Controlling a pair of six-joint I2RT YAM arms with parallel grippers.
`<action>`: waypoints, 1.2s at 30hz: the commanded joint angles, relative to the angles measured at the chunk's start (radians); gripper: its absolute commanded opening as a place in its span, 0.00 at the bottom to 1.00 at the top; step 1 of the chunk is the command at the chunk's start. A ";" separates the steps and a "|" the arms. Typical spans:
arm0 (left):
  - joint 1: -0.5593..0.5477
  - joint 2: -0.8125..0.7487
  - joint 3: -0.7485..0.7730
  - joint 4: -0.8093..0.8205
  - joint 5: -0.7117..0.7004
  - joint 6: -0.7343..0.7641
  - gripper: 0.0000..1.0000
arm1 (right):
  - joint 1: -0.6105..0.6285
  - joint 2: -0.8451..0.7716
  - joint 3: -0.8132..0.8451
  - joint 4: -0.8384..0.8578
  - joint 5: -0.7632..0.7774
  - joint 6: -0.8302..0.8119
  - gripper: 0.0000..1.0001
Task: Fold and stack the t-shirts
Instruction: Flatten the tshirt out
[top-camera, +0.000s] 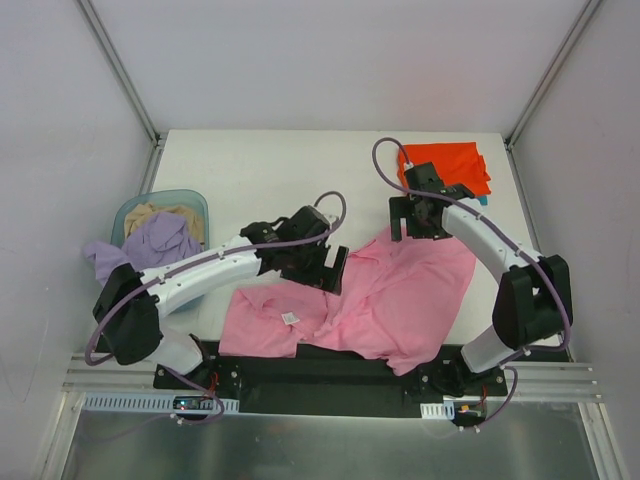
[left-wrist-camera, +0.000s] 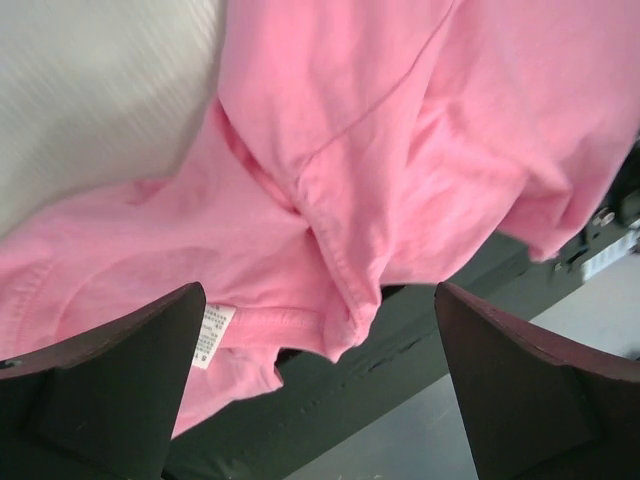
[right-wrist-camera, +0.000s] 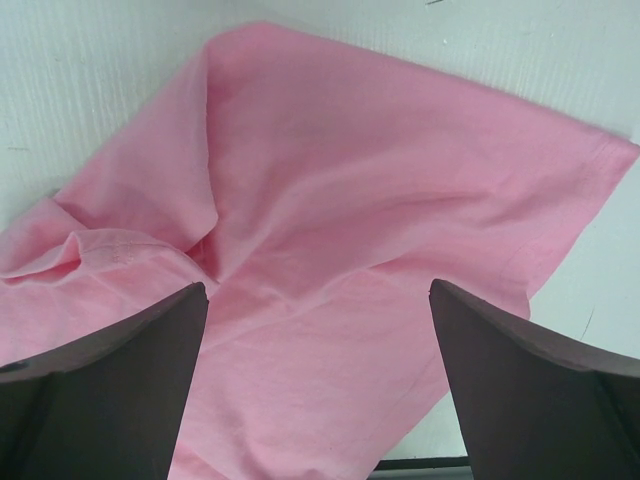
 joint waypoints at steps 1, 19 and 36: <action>0.071 0.038 0.126 0.025 -0.060 0.006 0.99 | 0.002 -0.060 -0.032 0.011 -0.001 0.023 0.97; 0.134 0.682 0.600 0.074 0.139 0.305 0.67 | -0.053 -0.253 -0.181 -0.010 -0.096 0.054 0.97; 0.190 0.610 0.600 0.066 0.105 0.357 0.00 | -0.063 -0.312 -0.267 -0.001 -0.100 0.057 0.97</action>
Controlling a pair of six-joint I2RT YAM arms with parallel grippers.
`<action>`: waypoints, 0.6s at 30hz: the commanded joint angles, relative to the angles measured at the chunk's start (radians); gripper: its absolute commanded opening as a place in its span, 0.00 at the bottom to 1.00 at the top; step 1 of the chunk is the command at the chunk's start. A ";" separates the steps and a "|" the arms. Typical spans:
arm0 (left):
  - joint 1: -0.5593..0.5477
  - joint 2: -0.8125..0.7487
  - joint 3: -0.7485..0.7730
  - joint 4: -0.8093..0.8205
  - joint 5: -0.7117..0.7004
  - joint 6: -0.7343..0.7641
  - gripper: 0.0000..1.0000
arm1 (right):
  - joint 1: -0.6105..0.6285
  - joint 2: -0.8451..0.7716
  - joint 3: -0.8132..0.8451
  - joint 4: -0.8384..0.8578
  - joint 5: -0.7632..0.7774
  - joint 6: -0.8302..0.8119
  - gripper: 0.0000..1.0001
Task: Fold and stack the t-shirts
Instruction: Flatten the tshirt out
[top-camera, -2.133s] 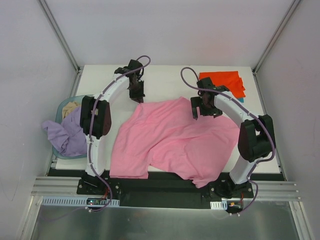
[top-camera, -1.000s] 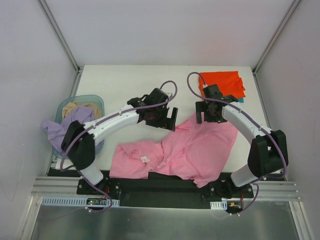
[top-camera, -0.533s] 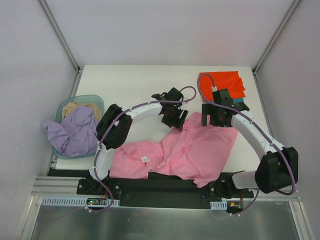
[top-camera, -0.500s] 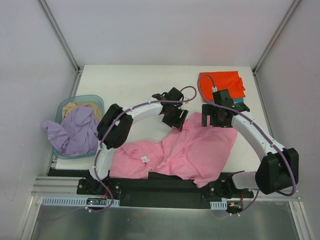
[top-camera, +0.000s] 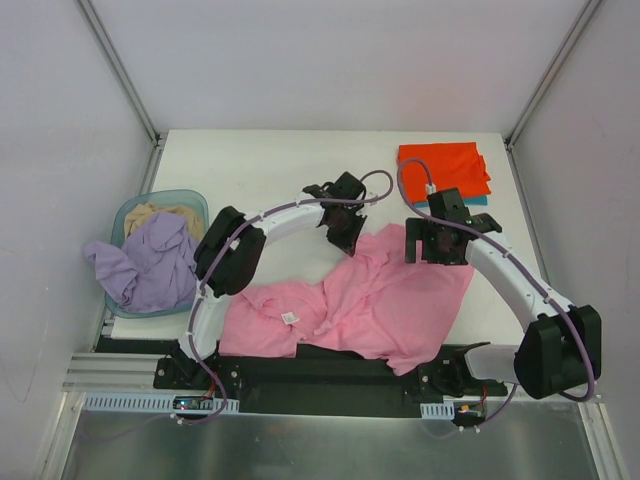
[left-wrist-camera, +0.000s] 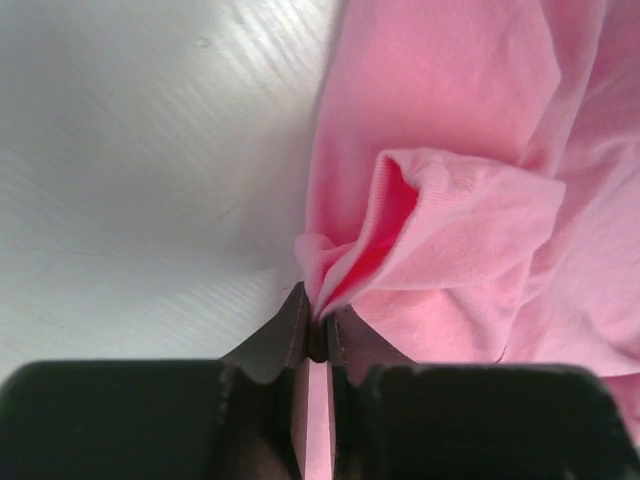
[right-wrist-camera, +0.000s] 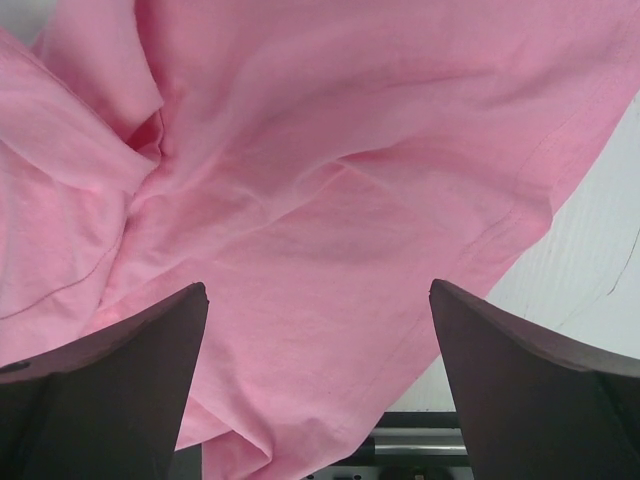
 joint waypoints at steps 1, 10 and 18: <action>0.041 -0.096 0.017 -0.014 -0.060 0.053 0.00 | -0.005 -0.021 -0.013 0.004 -0.006 0.019 0.97; 0.101 -0.066 0.167 -0.095 -0.312 0.171 0.00 | -0.007 0.040 -0.041 0.020 0.007 0.042 0.97; 0.132 0.014 0.322 -0.146 -0.400 0.318 0.00 | -0.005 0.259 -0.001 0.067 -0.104 0.126 0.97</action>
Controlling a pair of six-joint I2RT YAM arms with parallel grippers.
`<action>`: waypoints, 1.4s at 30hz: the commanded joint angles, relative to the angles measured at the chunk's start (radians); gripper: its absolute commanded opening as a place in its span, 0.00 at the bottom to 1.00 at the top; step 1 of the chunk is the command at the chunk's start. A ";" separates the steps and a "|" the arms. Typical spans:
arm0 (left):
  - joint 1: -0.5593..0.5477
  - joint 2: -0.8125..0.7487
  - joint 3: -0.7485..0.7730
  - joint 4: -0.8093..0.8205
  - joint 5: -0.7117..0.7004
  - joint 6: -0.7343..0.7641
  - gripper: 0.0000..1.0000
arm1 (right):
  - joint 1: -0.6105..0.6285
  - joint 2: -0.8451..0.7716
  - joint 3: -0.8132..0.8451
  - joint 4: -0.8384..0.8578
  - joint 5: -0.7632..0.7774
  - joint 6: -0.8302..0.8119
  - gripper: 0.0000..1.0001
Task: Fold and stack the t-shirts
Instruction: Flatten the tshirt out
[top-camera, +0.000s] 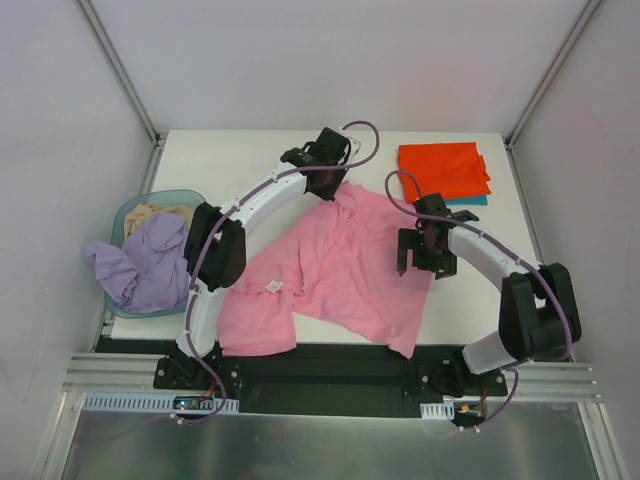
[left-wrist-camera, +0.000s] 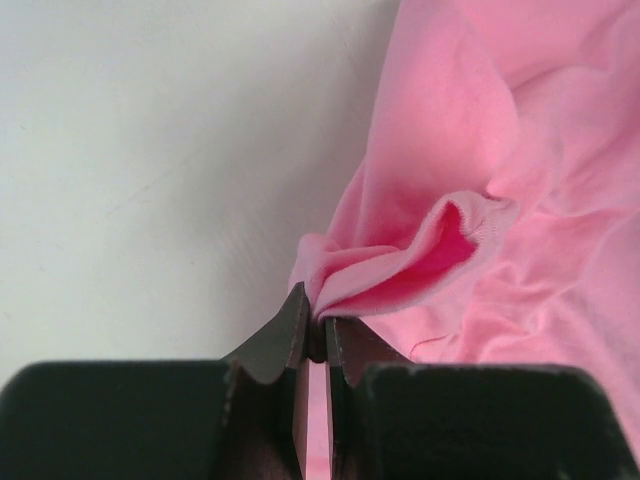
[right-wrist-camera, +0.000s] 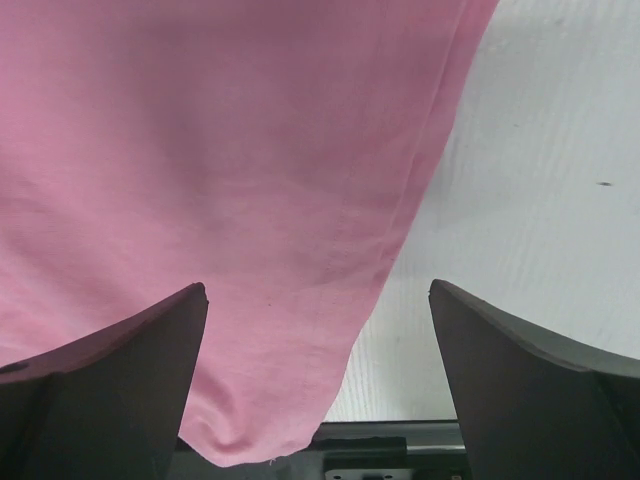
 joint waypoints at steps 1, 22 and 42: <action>0.018 0.039 0.072 -0.045 -0.042 0.111 0.00 | -0.003 0.140 0.046 0.024 -0.064 0.071 0.97; 0.231 0.114 0.204 -0.071 0.116 0.071 0.00 | -0.004 0.251 0.080 -0.141 0.095 0.149 0.01; 0.283 0.228 0.488 0.478 -0.396 0.140 0.99 | -0.020 0.012 0.049 -0.302 0.200 0.180 0.13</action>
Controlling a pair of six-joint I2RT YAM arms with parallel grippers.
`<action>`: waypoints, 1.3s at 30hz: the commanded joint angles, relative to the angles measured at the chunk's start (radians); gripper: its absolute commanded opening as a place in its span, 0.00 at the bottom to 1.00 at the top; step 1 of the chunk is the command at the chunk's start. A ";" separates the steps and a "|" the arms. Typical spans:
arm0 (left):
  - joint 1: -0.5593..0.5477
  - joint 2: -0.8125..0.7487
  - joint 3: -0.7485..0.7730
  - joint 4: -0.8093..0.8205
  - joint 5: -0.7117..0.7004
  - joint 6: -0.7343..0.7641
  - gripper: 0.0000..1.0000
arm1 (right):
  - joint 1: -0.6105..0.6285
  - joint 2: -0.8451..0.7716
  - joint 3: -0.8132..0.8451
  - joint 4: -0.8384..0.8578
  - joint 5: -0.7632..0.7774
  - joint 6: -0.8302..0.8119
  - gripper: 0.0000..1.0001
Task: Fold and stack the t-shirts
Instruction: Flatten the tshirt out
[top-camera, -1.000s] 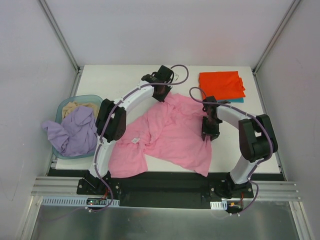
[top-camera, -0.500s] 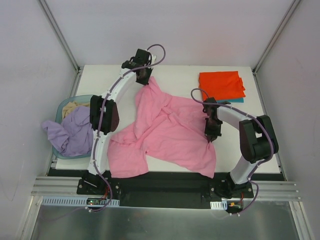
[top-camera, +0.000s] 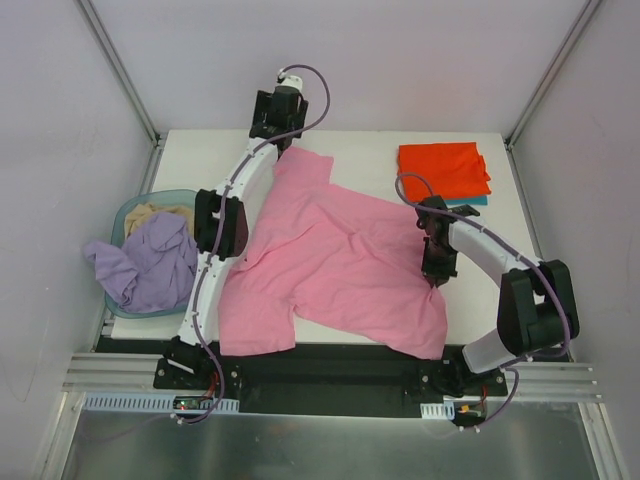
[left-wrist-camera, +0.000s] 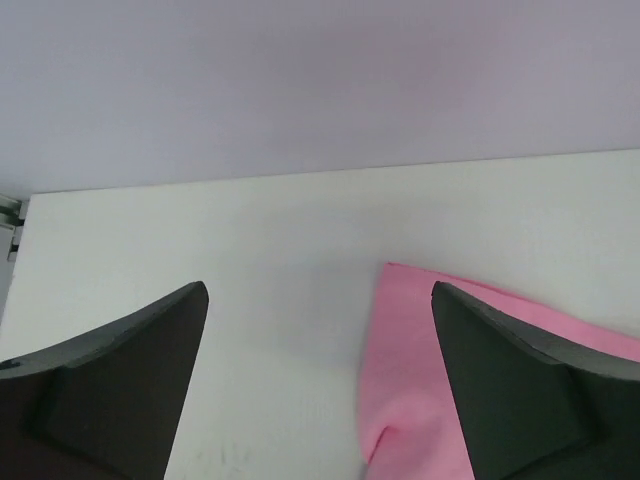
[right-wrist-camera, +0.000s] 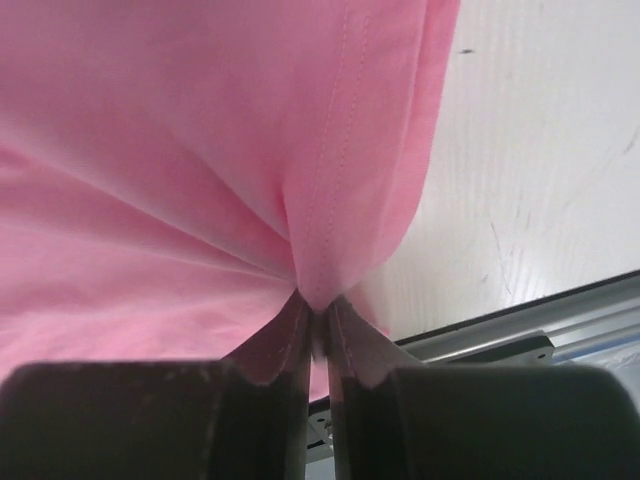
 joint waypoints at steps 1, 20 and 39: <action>-0.012 -0.205 -0.129 0.120 -0.007 -0.006 0.99 | -0.006 -0.063 0.005 -0.106 0.075 0.028 0.21; -0.055 -0.635 -0.902 -0.144 0.606 -0.446 0.99 | -0.037 -0.204 0.065 0.063 -0.192 -0.079 0.97; 0.086 -0.092 -0.318 -0.404 0.282 -0.365 0.99 | 0.069 0.077 0.071 0.128 -0.276 -0.067 0.97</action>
